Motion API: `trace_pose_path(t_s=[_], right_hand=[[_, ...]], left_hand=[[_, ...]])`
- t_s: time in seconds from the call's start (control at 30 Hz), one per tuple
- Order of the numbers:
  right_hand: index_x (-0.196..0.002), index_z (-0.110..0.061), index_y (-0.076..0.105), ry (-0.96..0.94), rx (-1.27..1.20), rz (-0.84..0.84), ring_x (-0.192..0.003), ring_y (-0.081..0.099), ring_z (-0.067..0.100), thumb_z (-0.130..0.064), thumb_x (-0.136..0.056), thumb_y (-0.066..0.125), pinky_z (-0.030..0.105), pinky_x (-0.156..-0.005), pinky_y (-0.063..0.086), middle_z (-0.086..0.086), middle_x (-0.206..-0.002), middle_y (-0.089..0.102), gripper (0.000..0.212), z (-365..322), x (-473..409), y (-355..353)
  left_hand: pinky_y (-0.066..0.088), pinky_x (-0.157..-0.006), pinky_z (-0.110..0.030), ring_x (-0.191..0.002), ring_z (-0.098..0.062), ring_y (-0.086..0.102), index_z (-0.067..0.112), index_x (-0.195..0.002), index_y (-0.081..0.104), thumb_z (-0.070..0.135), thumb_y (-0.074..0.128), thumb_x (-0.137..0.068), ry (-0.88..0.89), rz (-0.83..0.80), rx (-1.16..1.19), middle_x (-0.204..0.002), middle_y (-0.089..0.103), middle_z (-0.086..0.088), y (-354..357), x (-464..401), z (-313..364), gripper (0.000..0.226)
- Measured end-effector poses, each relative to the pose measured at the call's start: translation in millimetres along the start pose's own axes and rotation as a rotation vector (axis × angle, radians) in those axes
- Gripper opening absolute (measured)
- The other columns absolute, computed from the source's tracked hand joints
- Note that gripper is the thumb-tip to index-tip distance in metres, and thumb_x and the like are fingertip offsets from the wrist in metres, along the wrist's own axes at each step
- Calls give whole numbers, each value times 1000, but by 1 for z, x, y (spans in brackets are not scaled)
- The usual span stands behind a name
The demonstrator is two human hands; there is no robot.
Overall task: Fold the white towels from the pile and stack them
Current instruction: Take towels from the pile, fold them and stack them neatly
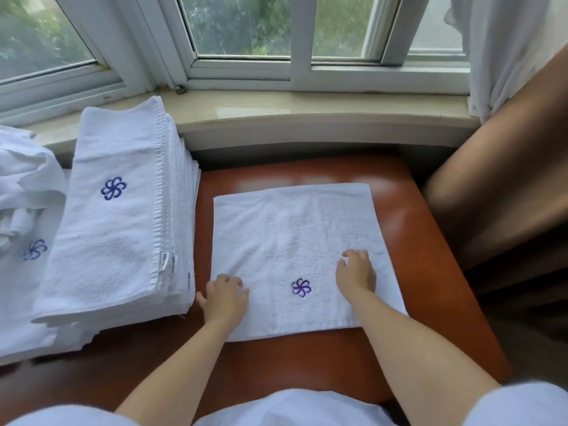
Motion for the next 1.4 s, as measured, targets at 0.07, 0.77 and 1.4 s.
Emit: trace_pose_path(t_s=[0.07, 0.77, 1.4], right_hand=[[-118, -13, 58, 213, -222, 63, -88, 55, 28, -13, -95, 45, 30, -76, 43, 2, -133, 44, 26, 2, -22, -10], [-120, 5, 52, 686, -610, 5, -48, 64, 27, -3, -94, 43, 25, -40, 51, 14, -121, 55, 29, 12, -107, -24], [-117, 1, 52, 200, -529, 459, -112, 54, 40, -33, -100, 41, 40, -89, 41, 23, -123, 57, 39, -57, -78, -156]], left_hand=[[30, -100, -44, -113, -26, 50, 21, -136, 46, 28, 47, -96, -184, -15, 154, -126, 56, -4, -18, -18, 8, 40], [43, -32, -17, -31, -13, 53, 2, -104, 58, 13, 60, -93, -865, -260, 1137, -66, 63, -10, -36, -96, 20, 15], [55, -84, -43, -94, -35, 67, 0, -117, 59, 26, 69, -83, -312, 343, 1454, -102, 66, -18, -170, -93, 47, 44]])
Point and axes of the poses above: each hand's wrist, its own x-axis away from the middle knuckle, its own y-axis out of the palm, z = x × y, the point moved 2 cm from there along -x, towards the middle knuckle
